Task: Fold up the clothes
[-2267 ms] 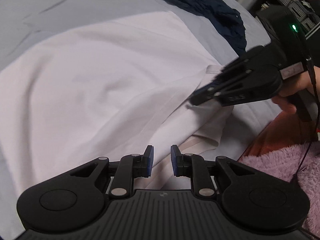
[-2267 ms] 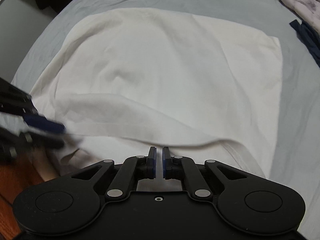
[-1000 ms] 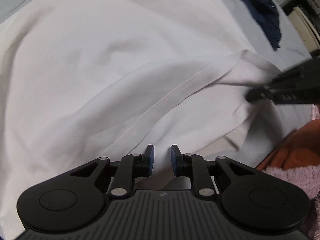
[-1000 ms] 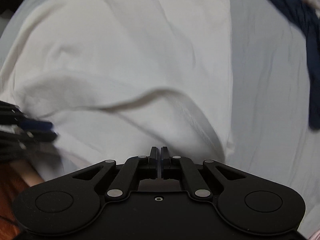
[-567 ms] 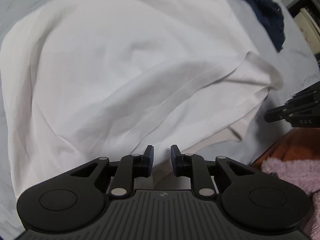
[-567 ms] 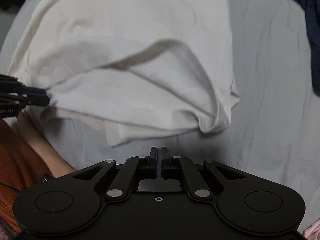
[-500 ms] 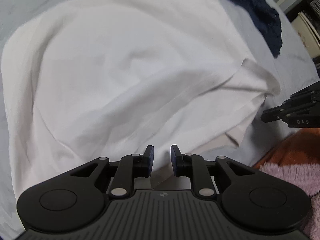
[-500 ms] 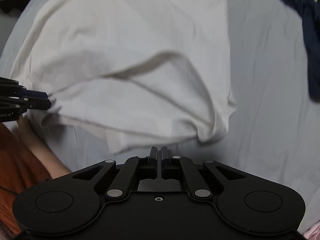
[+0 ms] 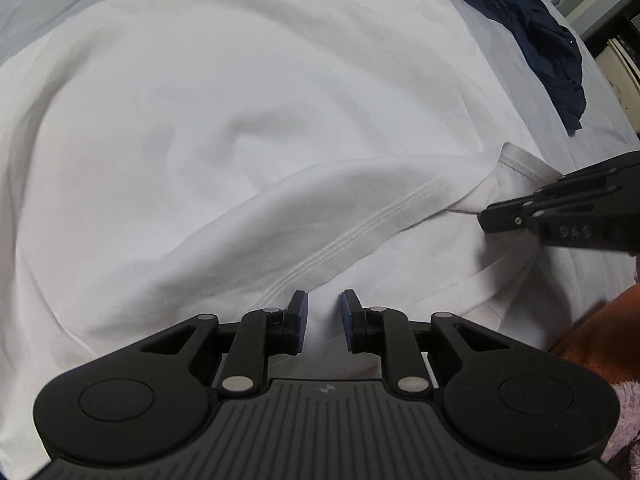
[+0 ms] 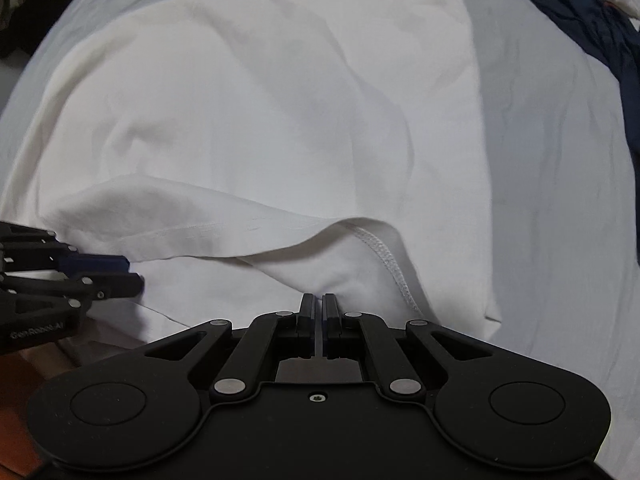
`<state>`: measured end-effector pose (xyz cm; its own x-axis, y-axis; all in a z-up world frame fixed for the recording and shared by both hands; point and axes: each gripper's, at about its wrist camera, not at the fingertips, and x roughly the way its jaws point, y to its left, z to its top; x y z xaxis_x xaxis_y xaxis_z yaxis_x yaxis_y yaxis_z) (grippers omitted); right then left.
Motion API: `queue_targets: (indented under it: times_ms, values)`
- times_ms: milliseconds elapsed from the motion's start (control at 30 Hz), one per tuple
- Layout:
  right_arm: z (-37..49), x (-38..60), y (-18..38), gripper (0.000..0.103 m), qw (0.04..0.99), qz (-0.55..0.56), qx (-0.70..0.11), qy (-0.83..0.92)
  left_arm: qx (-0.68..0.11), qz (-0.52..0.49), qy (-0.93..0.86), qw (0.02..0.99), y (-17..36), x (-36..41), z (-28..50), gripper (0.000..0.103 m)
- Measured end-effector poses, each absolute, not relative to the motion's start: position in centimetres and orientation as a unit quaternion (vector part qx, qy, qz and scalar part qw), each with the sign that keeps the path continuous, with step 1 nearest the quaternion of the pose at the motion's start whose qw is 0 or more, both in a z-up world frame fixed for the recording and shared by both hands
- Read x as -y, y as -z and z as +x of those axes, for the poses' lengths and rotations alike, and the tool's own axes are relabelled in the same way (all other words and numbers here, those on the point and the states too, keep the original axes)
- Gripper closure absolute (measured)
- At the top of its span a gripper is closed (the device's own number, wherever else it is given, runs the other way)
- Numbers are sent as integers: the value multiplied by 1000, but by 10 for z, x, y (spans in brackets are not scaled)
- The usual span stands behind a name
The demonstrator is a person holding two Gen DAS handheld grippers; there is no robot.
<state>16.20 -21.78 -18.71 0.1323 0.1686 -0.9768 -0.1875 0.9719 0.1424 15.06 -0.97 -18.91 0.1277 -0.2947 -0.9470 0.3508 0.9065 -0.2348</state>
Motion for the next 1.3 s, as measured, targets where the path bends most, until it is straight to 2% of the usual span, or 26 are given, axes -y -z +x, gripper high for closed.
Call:
queue_targets:
  times_ms: [300,600,833,1000,1300]
  values:
    - [143,210,199,100,702,0,-697,-146,-669,22,223,709,195,12,146,86]
    - [124,212,197,100,686,-4,-713,-148,-700,37,227,676,194,16,129,86]
    - [108,210,193,100,674,-15,-720,-164,-679,14,245,692,173,9,121,85]
    - [117,218,176,100,702,3,-695,-155,-637,-8,231,735,156,10,131,80]
    - [140,231,169,95,741,33,-661,-112,-639,19,244,730,180,13,141,80]
